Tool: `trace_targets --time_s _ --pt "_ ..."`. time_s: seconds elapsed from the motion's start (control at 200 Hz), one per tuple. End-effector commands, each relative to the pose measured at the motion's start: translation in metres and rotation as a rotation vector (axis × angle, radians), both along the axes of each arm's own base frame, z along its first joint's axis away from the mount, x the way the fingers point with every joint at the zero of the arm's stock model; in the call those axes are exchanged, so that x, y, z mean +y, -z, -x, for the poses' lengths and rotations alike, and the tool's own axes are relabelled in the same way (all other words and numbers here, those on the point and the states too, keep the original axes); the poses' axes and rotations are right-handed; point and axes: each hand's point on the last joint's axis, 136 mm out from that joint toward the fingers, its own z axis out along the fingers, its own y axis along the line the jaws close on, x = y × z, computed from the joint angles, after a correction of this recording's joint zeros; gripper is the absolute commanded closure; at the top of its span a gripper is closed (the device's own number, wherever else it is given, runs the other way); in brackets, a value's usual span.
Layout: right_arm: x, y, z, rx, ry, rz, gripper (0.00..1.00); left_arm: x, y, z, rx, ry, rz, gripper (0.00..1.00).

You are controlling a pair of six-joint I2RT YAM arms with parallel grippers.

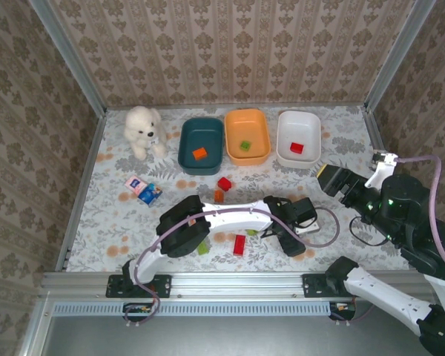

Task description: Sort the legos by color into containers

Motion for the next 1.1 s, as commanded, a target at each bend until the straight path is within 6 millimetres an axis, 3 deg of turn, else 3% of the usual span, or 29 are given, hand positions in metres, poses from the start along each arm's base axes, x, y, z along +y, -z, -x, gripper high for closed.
trace_targets --time_s 0.0,0.21,0.335,0.465,0.575,0.725,0.9,1.095 --pt "0.000 0.005 0.001 0.021 -0.004 0.016 0.18 -0.002 0.006 -0.001 -0.035 0.031 -0.038 0.24" --pt "0.001 0.013 0.001 0.041 -0.001 0.008 0.18 -0.005 0.019 -0.008 -0.065 0.016 -0.068 0.33" --pt "0.002 0.017 0.000 0.049 0.002 0.009 0.18 -0.003 0.028 -0.006 -0.049 0.005 -0.087 0.45" --pt "0.003 0.019 -0.003 0.053 0.001 0.011 0.18 -0.003 0.026 -0.006 -0.047 -0.003 -0.083 0.59" --pt "0.004 0.019 -0.004 0.053 0.002 0.012 0.18 -0.004 0.017 -0.011 -0.064 -0.025 -0.073 0.63" --pt "0.009 0.016 -0.007 0.051 -0.019 0.033 0.19 -0.004 -0.015 -0.030 -0.083 -0.101 -0.015 0.68" --pt "0.017 -0.002 -0.013 0.005 -0.054 0.044 0.19 0.008 -0.082 -0.077 -0.073 -0.278 0.116 0.70" --pt "0.043 -0.024 -0.028 -0.057 -0.132 0.026 0.20 0.055 -0.133 -0.150 -0.025 -0.537 0.222 0.70"
